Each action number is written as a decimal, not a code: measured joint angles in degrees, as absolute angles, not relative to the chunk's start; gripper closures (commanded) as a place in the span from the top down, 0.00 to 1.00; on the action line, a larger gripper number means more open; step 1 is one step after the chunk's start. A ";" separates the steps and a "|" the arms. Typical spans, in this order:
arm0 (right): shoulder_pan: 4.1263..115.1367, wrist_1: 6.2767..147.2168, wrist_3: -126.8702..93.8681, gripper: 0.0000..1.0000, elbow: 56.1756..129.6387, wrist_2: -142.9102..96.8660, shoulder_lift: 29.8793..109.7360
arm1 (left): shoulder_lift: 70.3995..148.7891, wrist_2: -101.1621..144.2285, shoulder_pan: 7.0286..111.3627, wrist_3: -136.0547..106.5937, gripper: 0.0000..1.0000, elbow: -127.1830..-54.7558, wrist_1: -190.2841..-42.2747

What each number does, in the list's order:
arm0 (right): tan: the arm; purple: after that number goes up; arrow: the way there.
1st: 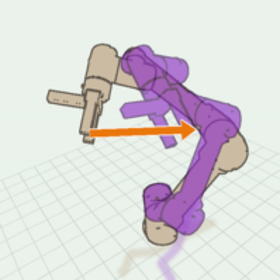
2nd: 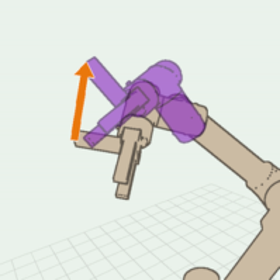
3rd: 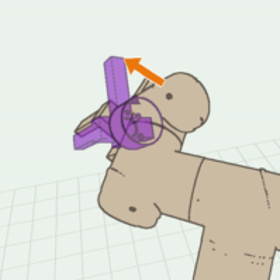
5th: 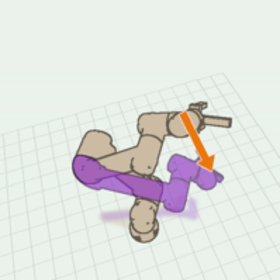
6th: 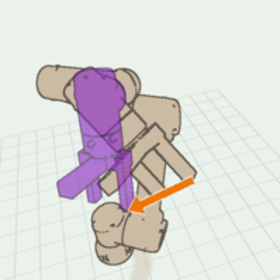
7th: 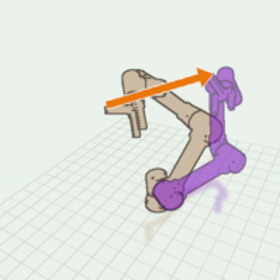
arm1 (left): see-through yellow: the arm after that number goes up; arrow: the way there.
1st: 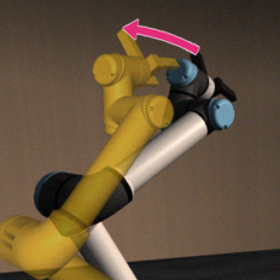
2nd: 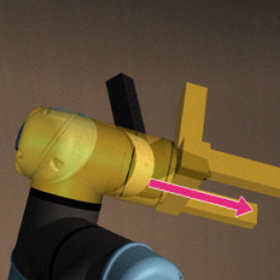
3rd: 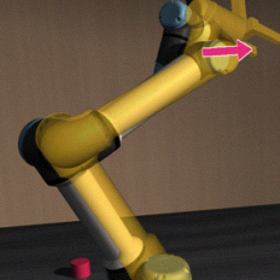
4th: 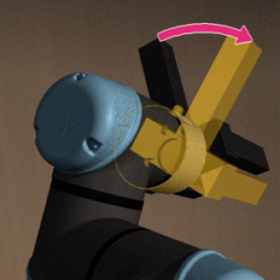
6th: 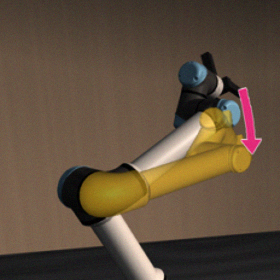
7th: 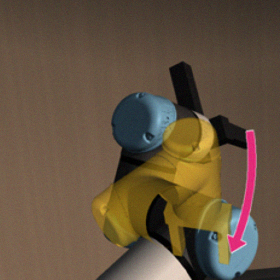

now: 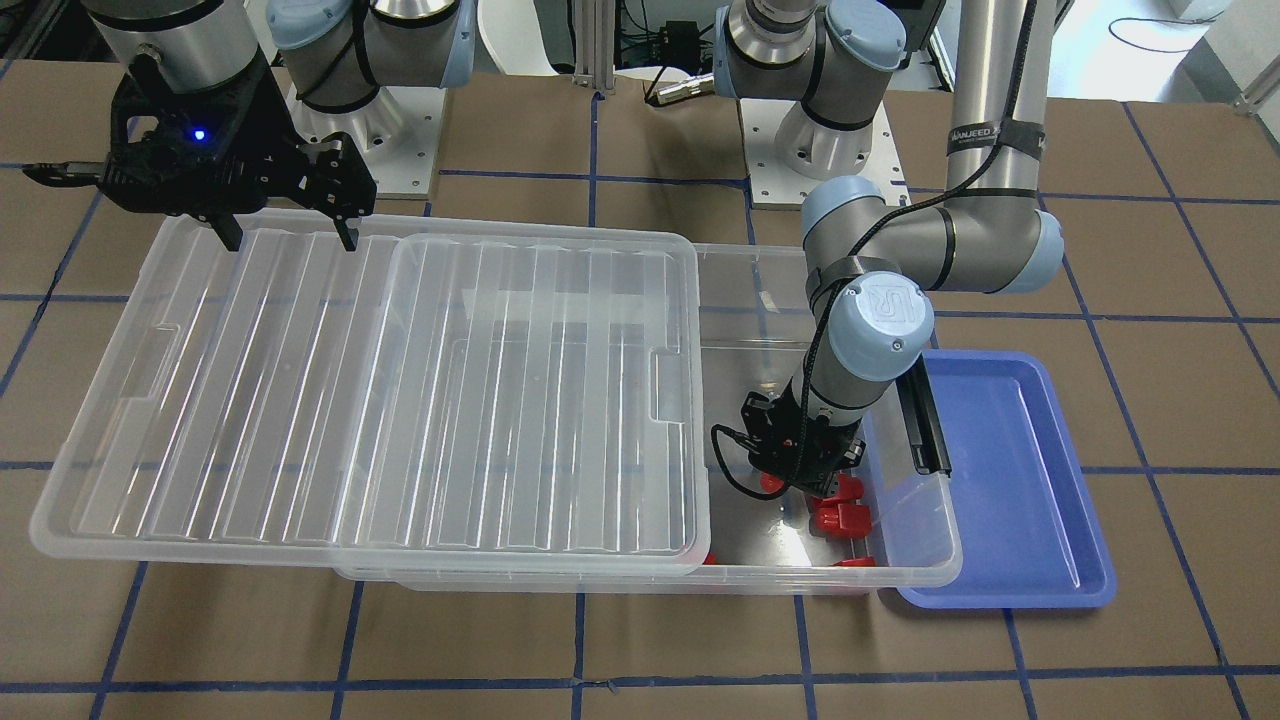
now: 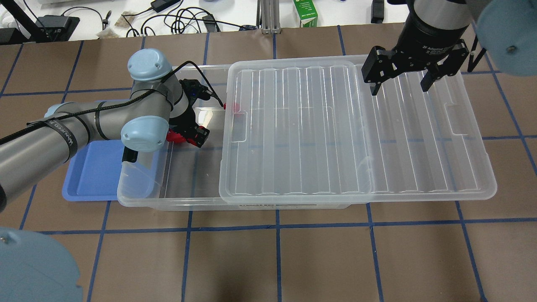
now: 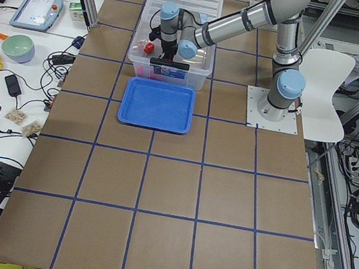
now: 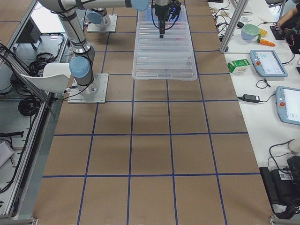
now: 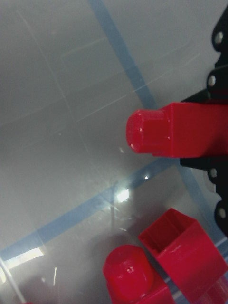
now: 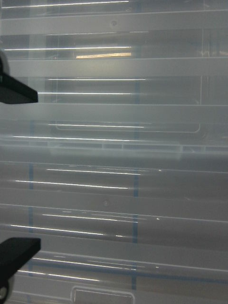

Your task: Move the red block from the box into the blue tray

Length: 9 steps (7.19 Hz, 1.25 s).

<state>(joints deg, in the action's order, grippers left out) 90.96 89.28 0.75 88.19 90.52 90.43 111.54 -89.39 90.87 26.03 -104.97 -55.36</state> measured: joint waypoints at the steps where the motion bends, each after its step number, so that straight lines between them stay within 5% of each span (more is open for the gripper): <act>1: 90.92 89.42 0.66 1.00 88.17 90.47 90.50 | 110.27 -89.54 90.88 25.73 0.00 -102.14 -59.11; 5: 89.48 91.01 2.09 1.00 88.34 90.99 90.66 | 103.96 -89.80 89.57 21.82 0.00 -90.03 -78.36; 9: 77.70 88.75 16.32 1.00 86.23 91.40 91.60 | 101.03 -89.92 73.37 20.34 0.00 -88.76 -83.13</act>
